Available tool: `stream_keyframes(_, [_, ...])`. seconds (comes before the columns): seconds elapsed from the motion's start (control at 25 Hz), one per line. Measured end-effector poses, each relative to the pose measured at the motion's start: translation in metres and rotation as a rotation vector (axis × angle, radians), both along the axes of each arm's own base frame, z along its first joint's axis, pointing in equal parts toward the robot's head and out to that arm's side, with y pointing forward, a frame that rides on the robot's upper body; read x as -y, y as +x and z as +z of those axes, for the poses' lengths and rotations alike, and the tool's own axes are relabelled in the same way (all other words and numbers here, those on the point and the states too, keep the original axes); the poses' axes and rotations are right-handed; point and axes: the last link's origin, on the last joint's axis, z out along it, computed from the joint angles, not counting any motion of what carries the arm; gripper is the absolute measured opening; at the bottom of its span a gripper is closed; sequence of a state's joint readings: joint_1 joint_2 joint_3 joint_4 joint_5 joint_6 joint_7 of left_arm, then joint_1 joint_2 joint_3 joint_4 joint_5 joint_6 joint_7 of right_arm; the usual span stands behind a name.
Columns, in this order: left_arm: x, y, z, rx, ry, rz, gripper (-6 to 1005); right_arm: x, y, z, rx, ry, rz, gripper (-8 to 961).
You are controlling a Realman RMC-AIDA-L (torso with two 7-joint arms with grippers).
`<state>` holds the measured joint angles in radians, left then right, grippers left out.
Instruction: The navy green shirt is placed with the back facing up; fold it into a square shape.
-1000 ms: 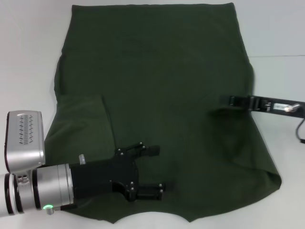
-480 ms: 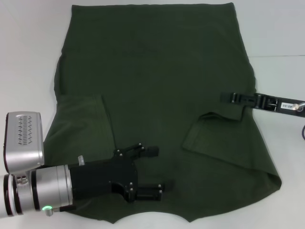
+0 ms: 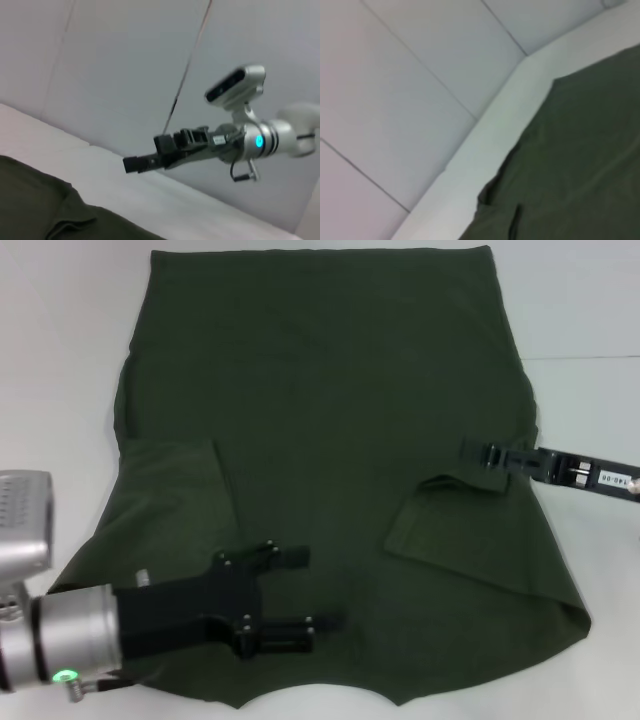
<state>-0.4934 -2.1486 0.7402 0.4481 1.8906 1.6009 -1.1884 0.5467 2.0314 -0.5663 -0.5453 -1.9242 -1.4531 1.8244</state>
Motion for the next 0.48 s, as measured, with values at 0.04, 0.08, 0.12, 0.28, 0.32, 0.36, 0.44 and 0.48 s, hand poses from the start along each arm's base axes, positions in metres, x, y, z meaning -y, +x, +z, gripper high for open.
stream_keyframes(0.04, [0.004,-0.002,0.007,0.022,-0.02,0.014,948,0.003,-0.001,-0.002,-0.005,-0.001,0.013,932])
stream_keyframes(0.08, [0.006,-0.004,0.011,0.031,-0.026,0.021,948,0.006,0.0,-0.004,-0.007,0.002,0.025,932])
stream_keyframes(0.12, [0.008,-0.006,0.015,0.043,-0.035,0.029,948,0.009,0.0,-0.006,-0.009,0.004,0.039,933])
stream_keyframes(0.28, [0.014,-0.017,0.036,0.064,-0.044,0.086,947,0.02,-0.003,-0.014,0.0,0.01,0.119,934])
stream_keyframes(0.32, [0.015,-0.021,0.039,0.059,-0.039,0.103,947,0.023,-0.004,-0.016,0.004,0.013,0.146,934])
stream_keyframes(0.36, [0.015,-0.026,0.043,0.053,-0.031,0.126,947,0.025,-0.006,-0.018,0.006,0.017,0.172,934])
stream_keyframes(0.44, [0.016,-0.036,0.052,0.034,-0.003,0.166,947,0.028,-0.007,-0.02,0.01,0.032,0.205,934])
stream_keyframes(0.48, [0.016,-0.042,0.056,0.023,0.016,0.189,948,0.028,-0.008,-0.021,0.009,0.042,0.212,933])
